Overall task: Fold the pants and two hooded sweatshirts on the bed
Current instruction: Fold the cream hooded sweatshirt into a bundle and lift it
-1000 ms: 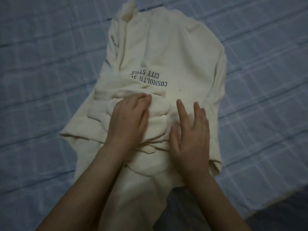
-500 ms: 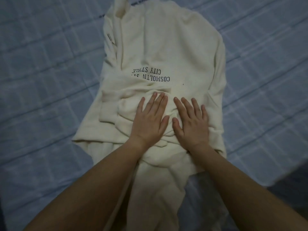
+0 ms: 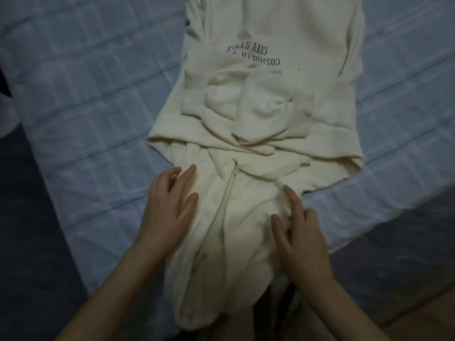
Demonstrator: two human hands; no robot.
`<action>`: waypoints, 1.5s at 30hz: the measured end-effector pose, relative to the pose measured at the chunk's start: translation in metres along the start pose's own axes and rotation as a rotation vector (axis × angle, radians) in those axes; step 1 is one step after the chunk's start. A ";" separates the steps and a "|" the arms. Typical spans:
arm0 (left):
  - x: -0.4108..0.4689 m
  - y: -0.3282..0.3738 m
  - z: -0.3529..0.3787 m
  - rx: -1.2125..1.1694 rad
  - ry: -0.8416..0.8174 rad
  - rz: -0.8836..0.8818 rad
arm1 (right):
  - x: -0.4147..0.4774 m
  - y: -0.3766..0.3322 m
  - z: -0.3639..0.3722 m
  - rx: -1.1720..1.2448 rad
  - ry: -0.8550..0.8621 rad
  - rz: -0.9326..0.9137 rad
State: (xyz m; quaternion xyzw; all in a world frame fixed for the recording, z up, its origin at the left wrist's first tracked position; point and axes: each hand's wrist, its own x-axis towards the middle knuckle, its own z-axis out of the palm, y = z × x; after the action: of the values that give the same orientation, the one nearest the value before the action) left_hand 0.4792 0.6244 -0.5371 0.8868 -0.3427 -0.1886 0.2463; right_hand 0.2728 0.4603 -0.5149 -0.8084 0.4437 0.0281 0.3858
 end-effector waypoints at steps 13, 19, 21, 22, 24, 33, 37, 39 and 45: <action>-0.082 -0.014 -0.031 -0.544 -0.205 -0.308 | -0.078 0.015 0.037 0.531 -0.172 -0.060; -0.045 0.027 -0.067 -0.686 0.029 -0.261 | -0.042 -0.003 -0.013 0.501 0.075 -0.206; -0.014 0.044 -0.075 -0.691 0.097 -0.176 | -0.014 -0.015 -0.031 0.514 0.158 -0.263; 0.005 0.051 -0.077 -0.692 0.122 -0.136 | 0.003 -0.022 -0.039 0.506 0.202 -0.279; 0.050 0.060 -0.075 -0.696 0.156 -0.069 | 0.043 -0.033 -0.052 0.495 0.291 -0.299; 0.189 0.050 0.002 -0.616 0.087 -0.061 | 0.191 -0.023 -0.034 0.480 0.315 -0.192; 0.189 0.041 0.001 -0.664 0.039 -0.059 | 0.183 -0.019 -0.034 0.464 0.322 -0.211; 0.184 0.036 -0.009 -0.716 0.041 -0.051 | 0.171 -0.019 -0.039 0.490 0.316 -0.220; 0.118 0.013 -0.027 -0.557 0.226 0.011 | 0.120 -0.009 -0.024 0.562 0.407 -0.268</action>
State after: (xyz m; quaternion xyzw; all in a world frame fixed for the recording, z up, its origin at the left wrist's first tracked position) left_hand 0.5681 0.5416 -0.5273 0.7986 -0.2530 -0.1741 0.5176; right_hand 0.3445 0.3638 -0.5393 -0.7109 0.3921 -0.3067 0.4968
